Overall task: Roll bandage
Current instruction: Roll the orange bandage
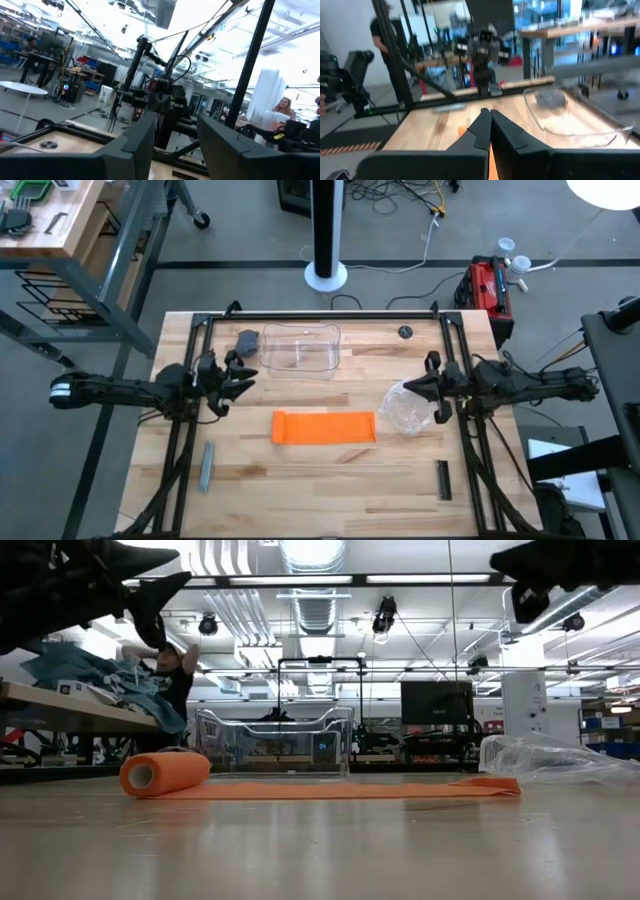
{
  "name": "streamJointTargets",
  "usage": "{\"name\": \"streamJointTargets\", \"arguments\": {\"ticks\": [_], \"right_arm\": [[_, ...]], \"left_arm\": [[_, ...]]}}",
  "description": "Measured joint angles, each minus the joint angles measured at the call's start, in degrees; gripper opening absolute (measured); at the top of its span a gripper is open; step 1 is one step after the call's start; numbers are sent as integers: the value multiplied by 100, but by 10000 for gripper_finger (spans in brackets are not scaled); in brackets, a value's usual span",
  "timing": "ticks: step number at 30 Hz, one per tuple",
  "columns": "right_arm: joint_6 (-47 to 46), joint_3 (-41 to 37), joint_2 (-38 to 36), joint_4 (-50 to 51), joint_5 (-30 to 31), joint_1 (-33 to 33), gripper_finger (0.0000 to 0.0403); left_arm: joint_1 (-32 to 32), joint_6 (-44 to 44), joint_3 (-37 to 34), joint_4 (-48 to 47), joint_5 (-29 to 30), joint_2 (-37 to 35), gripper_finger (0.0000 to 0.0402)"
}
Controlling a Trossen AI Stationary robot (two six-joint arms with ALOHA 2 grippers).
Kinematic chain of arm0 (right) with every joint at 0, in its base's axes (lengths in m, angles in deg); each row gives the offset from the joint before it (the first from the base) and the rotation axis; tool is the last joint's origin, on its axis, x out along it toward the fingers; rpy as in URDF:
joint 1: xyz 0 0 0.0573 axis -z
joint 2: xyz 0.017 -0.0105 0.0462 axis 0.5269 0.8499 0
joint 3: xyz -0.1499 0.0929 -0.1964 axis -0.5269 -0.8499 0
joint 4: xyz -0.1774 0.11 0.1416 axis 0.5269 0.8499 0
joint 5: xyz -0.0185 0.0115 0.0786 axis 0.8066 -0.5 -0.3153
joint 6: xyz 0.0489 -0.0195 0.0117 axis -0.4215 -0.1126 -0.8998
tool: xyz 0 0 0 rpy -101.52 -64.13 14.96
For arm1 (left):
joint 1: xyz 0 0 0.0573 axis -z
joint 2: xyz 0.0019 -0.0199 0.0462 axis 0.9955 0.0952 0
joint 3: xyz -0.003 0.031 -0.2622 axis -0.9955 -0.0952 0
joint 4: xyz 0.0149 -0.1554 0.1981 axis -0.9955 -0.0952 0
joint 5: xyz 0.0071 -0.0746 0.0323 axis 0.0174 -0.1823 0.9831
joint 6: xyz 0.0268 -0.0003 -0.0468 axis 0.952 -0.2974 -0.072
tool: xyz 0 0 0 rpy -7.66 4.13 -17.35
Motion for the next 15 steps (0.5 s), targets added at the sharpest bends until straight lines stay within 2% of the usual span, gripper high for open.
{"name": "streamJointTargets", "arguments": {"ticks": [5, 15], "right_arm": [[47, 735, 1008, 193, -7, 0, 2], [576, 1619, 2668, 162, -5, 0, 2]], "left_arm": [[0, -164, 0, 44, 0, -2, 139], [0, -155, -2, -37, -32, 184, 139]]}}
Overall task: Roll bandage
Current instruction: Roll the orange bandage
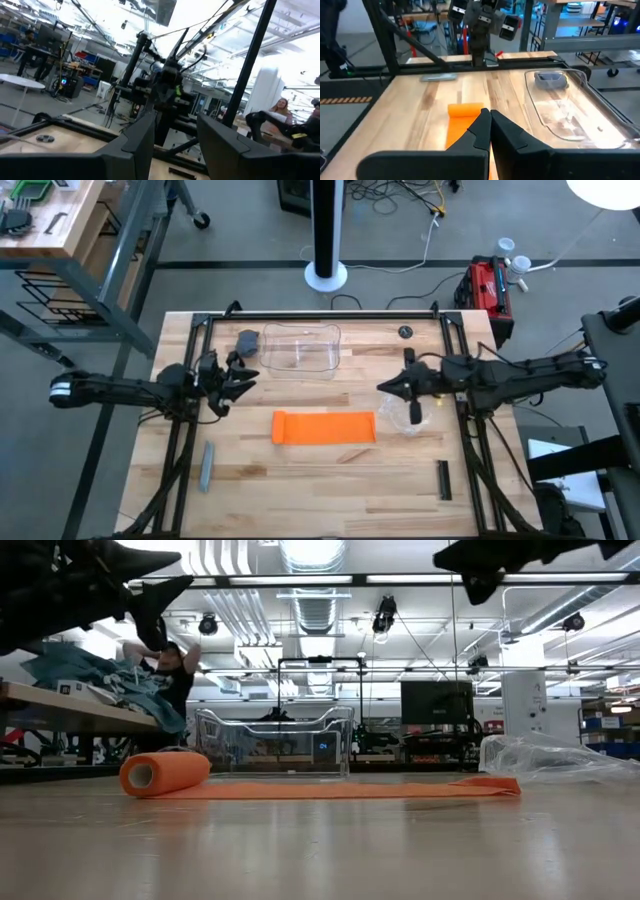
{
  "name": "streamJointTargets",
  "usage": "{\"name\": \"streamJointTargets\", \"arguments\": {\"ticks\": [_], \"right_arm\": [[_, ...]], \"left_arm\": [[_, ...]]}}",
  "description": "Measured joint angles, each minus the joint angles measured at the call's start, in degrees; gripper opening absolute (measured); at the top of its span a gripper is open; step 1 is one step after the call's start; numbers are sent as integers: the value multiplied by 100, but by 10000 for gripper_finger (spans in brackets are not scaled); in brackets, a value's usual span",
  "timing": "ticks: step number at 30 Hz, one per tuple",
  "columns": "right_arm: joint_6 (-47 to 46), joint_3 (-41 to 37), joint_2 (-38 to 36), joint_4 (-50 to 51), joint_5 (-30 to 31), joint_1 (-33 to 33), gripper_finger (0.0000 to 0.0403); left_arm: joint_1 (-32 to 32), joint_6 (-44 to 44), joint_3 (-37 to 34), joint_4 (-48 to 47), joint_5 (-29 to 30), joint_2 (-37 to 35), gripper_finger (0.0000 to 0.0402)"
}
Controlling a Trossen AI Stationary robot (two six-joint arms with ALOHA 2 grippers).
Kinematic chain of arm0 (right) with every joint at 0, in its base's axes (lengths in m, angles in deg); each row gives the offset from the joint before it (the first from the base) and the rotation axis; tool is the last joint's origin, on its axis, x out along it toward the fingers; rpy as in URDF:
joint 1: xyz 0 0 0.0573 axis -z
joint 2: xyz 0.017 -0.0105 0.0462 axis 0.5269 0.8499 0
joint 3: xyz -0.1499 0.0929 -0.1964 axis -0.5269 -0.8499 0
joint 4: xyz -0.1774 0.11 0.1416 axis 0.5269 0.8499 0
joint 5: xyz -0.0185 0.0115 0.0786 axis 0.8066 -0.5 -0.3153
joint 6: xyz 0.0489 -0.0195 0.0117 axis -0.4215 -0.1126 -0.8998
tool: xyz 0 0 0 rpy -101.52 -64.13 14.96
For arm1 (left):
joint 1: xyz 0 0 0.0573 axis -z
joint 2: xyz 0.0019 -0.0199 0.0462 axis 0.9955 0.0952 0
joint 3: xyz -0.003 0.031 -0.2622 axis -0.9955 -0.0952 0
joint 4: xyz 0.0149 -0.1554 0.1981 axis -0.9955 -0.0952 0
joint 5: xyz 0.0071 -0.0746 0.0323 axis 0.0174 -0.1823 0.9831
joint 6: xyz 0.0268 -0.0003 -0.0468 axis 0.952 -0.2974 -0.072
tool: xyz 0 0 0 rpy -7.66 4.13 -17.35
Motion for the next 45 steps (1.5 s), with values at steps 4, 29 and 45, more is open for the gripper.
{"name": "streamJointTargets", "arguments": {"ticks": [4, 29, 45], "right_arm": [[24, 316, 610, 43, 1, 0, 2], [49, 940, 2646, 69, 3, 0, 2], [-274, 805, 2994, 407, 590, -26, 0]], "left_arm": [[0, -100, 0, -704, 36, 211, 139], [1435, -202, 3106, -6829, 469, 2337, 139], [2653, -2013, 2925, -7719, 2335, 2648, 126]]}}
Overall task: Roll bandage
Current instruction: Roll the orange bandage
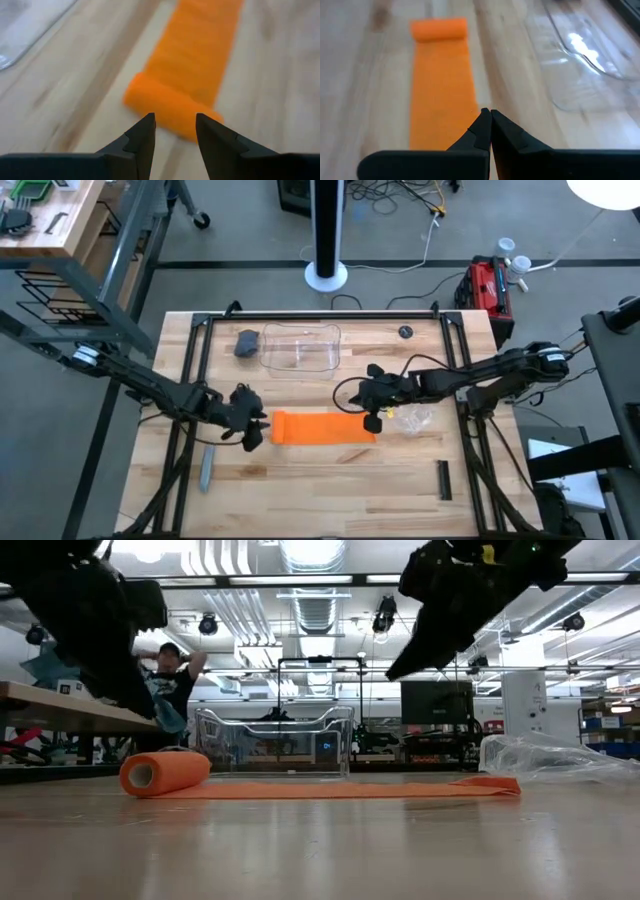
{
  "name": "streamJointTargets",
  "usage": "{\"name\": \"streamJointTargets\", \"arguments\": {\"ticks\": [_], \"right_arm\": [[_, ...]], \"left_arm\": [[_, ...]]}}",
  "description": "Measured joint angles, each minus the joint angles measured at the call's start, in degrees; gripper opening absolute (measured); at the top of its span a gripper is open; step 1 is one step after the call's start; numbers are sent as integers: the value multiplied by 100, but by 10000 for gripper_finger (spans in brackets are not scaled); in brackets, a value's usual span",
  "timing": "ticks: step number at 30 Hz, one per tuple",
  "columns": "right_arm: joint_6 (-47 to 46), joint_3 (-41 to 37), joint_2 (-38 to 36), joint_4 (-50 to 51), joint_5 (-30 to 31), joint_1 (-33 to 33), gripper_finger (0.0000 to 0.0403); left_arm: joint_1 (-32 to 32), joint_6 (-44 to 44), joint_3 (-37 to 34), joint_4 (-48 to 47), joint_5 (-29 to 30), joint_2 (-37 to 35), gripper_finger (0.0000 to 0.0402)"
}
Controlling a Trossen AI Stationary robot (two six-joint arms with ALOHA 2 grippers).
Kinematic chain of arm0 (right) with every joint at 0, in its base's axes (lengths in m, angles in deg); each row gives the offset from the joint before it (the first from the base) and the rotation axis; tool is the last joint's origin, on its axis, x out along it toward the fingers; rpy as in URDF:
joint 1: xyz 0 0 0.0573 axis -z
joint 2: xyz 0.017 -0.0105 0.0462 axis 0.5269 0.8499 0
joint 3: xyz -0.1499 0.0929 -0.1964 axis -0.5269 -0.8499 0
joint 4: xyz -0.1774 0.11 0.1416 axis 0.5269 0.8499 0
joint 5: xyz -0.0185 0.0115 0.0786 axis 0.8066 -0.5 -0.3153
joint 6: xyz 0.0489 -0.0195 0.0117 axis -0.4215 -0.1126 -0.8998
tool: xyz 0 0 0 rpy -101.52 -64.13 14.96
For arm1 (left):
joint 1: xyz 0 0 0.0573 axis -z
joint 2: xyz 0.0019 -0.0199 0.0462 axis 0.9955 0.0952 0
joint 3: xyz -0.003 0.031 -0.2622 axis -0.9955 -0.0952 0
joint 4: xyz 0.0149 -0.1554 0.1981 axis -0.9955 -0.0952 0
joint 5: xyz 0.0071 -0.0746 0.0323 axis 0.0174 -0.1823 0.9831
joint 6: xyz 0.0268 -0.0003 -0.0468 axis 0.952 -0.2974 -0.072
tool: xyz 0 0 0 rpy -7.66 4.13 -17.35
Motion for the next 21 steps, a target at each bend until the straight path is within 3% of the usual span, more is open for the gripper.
{"name": "streamJointTargets", "arguments": {"ticks": [9, 21], "right_arm": [[-99, -354, -4, -422, 12, -86, 0], [2, -376, 412, -526, -535, -114, 0]], "left_arm": [[1, 98, 8, 64, 110, 261, 12], [59, 201, -1, 62, 14, 429, 1]]}}
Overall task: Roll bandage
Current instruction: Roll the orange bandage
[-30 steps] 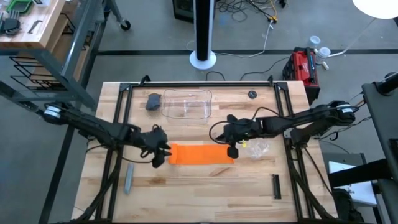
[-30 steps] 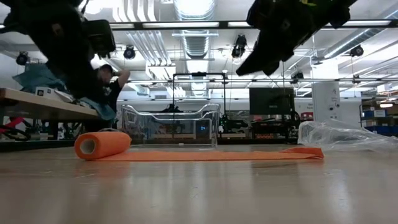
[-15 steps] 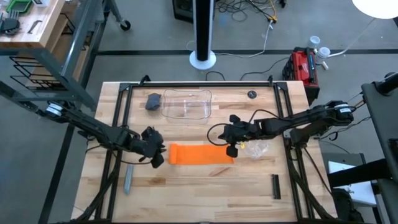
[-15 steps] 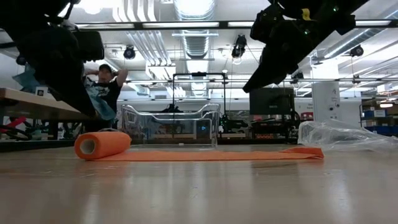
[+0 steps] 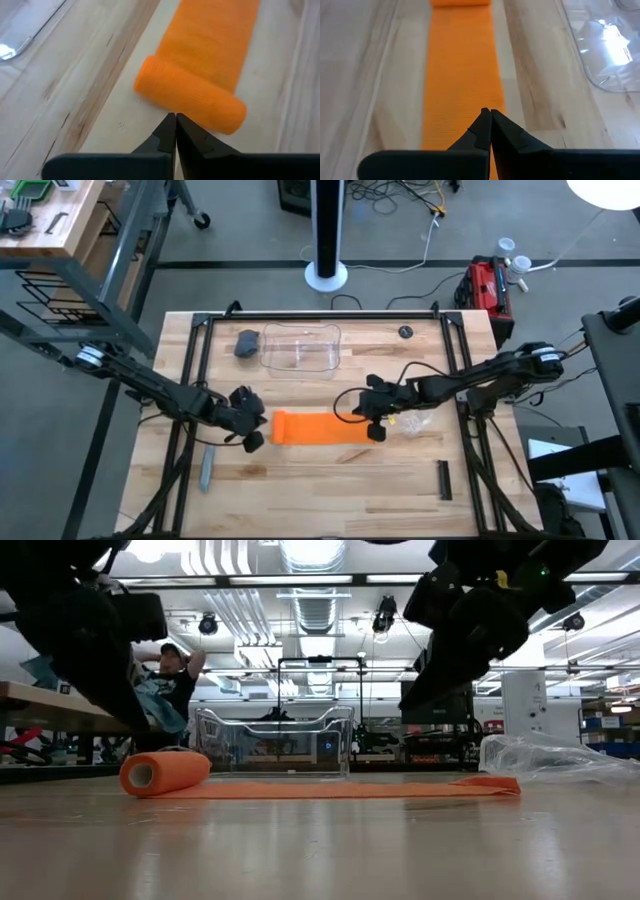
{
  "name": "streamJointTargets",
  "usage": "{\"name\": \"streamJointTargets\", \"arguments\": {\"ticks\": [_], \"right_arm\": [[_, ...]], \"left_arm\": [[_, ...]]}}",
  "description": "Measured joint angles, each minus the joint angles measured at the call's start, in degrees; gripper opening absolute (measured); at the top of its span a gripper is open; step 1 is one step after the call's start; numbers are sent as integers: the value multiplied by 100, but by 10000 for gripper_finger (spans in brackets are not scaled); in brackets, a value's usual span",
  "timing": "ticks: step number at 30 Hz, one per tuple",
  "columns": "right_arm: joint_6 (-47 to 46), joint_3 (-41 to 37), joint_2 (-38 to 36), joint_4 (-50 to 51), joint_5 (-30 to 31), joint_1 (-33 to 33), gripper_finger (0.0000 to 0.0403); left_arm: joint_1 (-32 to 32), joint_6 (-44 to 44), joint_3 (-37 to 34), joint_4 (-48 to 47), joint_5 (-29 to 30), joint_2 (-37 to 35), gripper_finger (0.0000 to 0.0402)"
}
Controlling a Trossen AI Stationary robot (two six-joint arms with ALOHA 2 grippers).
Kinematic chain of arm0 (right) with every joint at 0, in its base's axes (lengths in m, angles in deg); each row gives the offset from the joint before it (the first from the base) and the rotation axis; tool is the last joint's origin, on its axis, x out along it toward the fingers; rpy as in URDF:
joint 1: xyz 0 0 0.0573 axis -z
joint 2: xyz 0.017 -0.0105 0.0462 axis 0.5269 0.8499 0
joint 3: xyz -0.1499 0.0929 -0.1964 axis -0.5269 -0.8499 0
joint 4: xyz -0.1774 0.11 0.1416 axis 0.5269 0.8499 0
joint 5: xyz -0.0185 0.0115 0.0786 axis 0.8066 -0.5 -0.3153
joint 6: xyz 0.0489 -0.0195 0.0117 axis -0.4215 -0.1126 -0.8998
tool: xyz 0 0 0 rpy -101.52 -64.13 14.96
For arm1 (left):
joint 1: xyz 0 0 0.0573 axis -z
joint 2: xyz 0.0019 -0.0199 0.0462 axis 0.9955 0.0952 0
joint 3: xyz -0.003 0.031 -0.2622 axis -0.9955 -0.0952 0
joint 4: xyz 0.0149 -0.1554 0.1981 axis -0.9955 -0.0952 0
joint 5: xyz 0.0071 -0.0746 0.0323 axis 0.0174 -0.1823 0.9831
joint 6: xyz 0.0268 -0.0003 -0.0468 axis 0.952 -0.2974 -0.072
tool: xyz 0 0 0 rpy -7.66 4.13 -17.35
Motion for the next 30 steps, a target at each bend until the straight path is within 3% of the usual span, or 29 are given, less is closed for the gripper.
{"name": "streamJointTargets", "arguments": {"ticks": [7, 18, 30], "right_arm": [[-153, 218, 450, -35, 258, 0, 0], [-295, 258, 552, -323, 548, -13, 0], [-191, 260, 515, -336, 549, -13, 0]], "left_arm": [[0, 2, -11, 69, -4, 370, 1], [-4, 26, -6, 747, -4, 998, 1], [-22, 137, 9, 1393, 4, 1043, 0]]}}
